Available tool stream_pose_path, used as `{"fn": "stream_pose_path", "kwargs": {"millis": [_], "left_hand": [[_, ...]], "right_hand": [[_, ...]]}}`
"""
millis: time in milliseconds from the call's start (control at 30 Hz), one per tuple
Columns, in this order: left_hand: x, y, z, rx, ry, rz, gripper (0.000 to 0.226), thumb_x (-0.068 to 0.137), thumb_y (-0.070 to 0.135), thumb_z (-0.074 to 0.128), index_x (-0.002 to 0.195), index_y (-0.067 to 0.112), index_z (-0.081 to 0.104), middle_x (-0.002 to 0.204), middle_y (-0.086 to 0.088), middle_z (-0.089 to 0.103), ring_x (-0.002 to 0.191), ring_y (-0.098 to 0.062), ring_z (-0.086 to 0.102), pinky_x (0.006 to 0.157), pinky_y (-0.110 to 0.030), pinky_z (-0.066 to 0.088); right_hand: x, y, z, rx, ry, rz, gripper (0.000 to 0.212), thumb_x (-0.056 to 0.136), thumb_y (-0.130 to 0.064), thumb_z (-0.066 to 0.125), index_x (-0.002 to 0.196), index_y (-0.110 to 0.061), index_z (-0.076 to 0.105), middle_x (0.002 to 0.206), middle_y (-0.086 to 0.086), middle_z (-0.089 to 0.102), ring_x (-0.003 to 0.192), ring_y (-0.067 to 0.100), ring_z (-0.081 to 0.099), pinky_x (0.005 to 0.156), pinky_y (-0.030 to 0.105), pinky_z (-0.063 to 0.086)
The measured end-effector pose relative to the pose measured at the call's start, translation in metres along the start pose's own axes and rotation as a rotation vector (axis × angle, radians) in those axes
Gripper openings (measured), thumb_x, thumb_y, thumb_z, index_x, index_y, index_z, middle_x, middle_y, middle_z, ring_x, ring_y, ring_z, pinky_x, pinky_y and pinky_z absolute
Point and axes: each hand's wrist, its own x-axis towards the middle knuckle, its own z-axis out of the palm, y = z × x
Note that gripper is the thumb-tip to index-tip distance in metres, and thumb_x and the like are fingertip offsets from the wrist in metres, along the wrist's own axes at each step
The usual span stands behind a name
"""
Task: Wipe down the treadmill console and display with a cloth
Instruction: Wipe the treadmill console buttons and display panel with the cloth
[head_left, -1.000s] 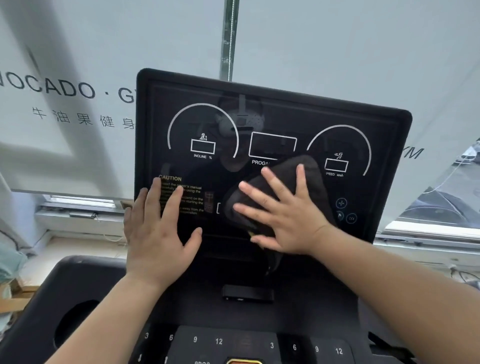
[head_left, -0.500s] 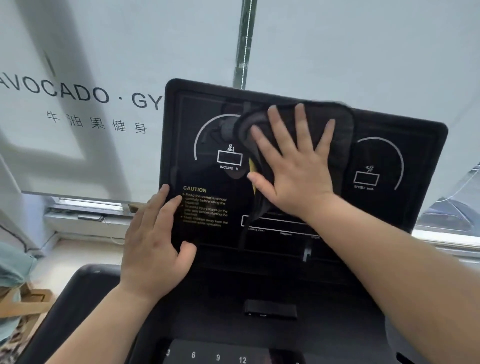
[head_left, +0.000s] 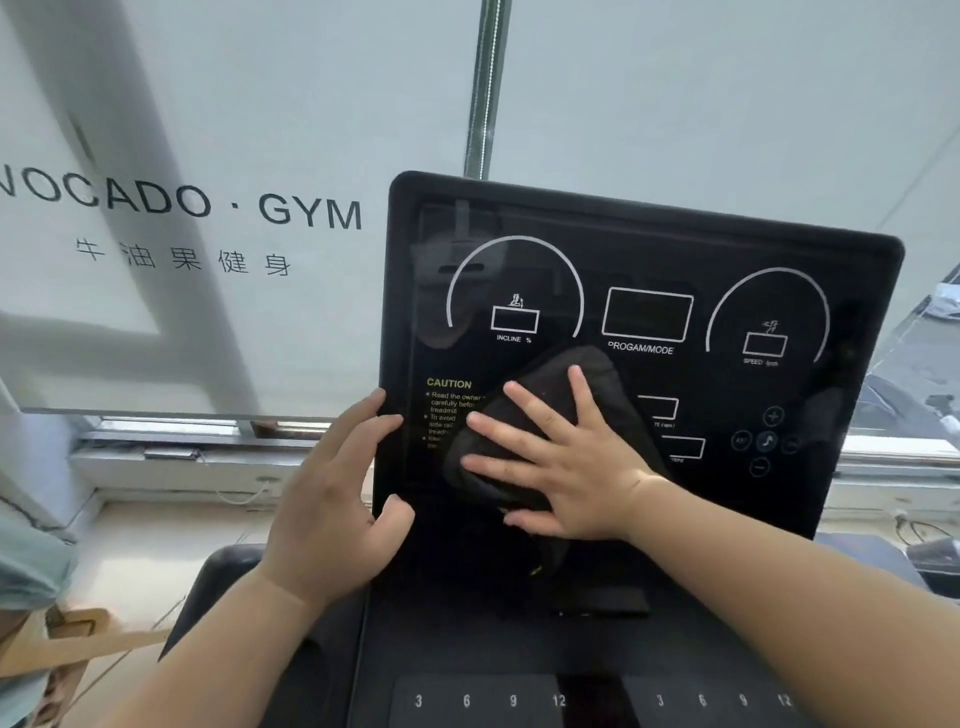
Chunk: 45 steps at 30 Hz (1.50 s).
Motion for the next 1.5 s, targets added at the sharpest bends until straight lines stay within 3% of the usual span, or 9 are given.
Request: {"fn": "stream_pose_path", "kwargs": {"millis": [167,333,467,700,800,967,1233,1367,1500], "left_hand": [[0.005,-0.006,-0.016,-0.072,-0.099,-0.003,0.066,0.068,0.033,0.051,0.132,0.019,0.059,0.15,0.009,0.049,0.117,-0.008,0.06,0.079,-0.007,0.044],[0.007,-0.015,-0.024,-0.218,-0.137,0.039,0.068,0.07,0.029,0.057,0.138,0.021,0.053,0.152,0.008,0.048,0.138,-0.009,0.048,0.11,-0.037,0.043],[0.005,-0.02,-0.02,-0.444,-0.088,0.031,0.063,0.072,0.019,0.056,0.135,0.015,0.052,0.153,-0.002,0.044,0.138,-0.025,0.049,0.112,-0.046,0.041],[-0.004,-0.021,-0.012,-0.5,-0.062,-0.073,0.08,0.078,0.026,0.046,0.155,0.01,0.031,0.155,-0.006,0.041,0.134,-0.021,0.052,0.111,-0.028,0.039],[-0.008,-0.022,-0.011,-0.438,-0.112,-0.073,0.079,0.081,0.031,0.046,0.157,0.016,0.029,0.158,0.005,0.039,0.138,-0.017,0.048,0.113,-0.034,0.039],[-0.01,-0.02,-0.01,-0.478,-0.146,-0.092,0.078,0.082,0.032,0.045,0.157,0.021,0.029,0.158,0.009,0.041,0.14,-0.013,0.046,0.114,-0.043,0.04],[-0.008,-0.017,-0.011,-0.738,-0.119,-0.271,0.074,0.077,0.04,0.042,0.151,0.04,0.035,0.146,0.018,0.053,0.135,-0.01,0.051,0.107,-0.031,0.041],[-0.012,-0.016,-0.011,-0.68,-0.029,-0.313,0.072,0.079,0.039,0.039,0.151,0.035,0.038,0.145,0.016,0.051,0.132,-0.015,0.052,0.105,-0.033,0.04],[-0.02,-0.022,-0.008,-0.349,0.093,-0.227,0.064,0.088,0.031,0.037,0.151,0.017,0.041,0.153,-0.003,0.043,0.141,-0.027,0.042,0.114,-0.056,0.036]], "right_hand": [[0.055,0.074,-0.04,-0.015,0.086,0.315,0.082,0.09,-0.078,0.044,0.16,-0.038,0.029,0.172,0.005,0.015,0.156,0.048,0.008,0.111,0.084,0.004],[0.112,0.09,-0.065,0.001,0.075,0.445,0.082,0.093,-0.079,0.032,0.163,-0.037,0.02,0.174,0.005,0.005,0.157,0.045,0.0,0.115,0.08,0.003],[0.123,0.046,-0.056,0.042,0.075,0.568,0.085,0.094,-0.079,0.031,0.164,-0.032,0.016,0.174,0.009,0.002,0.157,0.045,-0.003,0.115,0.08,0.002],[0.079,-0.07,-0.018,0.162,0.021,0.461,0.086,0.09,-0.078,0.045,0.161,-0.034,0.028,0.173,0.008,-0.003,0.157,0.045,-0.007,0.115,0.08,-0.003],[0.048,-0.11,-0.002,0.165,-0.014,0.381,0.083,0.088,-0.078,0.049,0.159,-0.037,0.032,0.173,0.004,0.001,0.157,0.041,-0.01,0.116,0.078,-0.002],[0.04,-0.07,-0.004,0.115,0.027,0.294,0.086,0.084,-0.08,0.05,0.158,-0.043,0.03,0.172,0.001,0.007,0.158,0.04,0.002,0.115,0.08,0.002],[0.121,0.057,-0.062,0.089,0.037,0.741,0.094,0.087,-0.088,0.028,0.164,-0.037,0.009,0.173,0.013,-0.003,0.155,0.052,-0.006,0.111,0.084,0.0],[0.139,0.026,-0.062,0.137,0.039,0.782,0.092,0.09,-0.086,0.024,0.165,-0.035,0.006,0.173,0.012,-0.004,0.154,0.052,-0.007,0.111,0.083,0.0],[0.113,-0.059,-0.037,0.225,-0.005,0.616,0.088,0.091,-0.082,0.034,0.164,-0.037,0.012,0.174,0.01,-0.006,0.155,0.05,-0.011,0.111,0.083,-0.001]]}}
